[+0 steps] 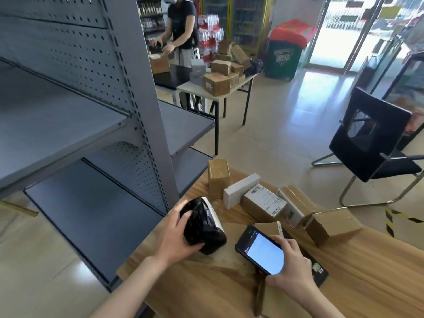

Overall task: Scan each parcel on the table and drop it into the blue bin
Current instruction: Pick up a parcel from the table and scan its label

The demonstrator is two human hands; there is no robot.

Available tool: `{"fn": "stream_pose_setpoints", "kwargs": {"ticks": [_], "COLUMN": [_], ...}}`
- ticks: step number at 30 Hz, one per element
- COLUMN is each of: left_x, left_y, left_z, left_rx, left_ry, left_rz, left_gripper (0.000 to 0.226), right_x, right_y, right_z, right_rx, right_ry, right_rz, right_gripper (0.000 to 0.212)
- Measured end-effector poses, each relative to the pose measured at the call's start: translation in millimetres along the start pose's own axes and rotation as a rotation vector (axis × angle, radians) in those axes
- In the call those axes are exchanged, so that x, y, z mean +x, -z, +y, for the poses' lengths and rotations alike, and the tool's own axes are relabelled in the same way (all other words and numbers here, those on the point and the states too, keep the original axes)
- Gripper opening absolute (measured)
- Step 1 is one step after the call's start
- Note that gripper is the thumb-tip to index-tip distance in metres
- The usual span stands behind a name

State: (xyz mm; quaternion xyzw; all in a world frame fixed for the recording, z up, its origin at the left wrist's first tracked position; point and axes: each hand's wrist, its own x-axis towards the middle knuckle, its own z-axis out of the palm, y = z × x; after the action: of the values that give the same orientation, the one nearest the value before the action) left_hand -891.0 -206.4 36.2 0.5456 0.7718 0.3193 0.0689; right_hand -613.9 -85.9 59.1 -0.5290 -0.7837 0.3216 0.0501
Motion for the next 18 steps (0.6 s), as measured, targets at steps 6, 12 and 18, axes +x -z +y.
{"fn": "stream_pose_setpoints", "kwargs": {"ticks": [6, 12, 18], "left_x": [-19, -28, -32], "left_y": [33, 42, 36], "left_z": [-10, -9, -23], "left_rx": [0.07, 0.152, 0.018], "left_ry": [0.179, 0.25, 0.386], "left_rz": [-0.116, -0.18, -0.335], "left_gripper": [0.115, 0.112, 0.134], "right_x": [8, 12, 18], "right_y": [-12, -14, -6], "right_z": [-19, -35, -44], "right_rx": [-0.033, -0.053, -0.139], "right_ry": [0.069, 0.18, 0.241], "right_rz": [-0.052, -0.088, -0.131], "right_gripper": [0.102, 0.1, 0.1]}}
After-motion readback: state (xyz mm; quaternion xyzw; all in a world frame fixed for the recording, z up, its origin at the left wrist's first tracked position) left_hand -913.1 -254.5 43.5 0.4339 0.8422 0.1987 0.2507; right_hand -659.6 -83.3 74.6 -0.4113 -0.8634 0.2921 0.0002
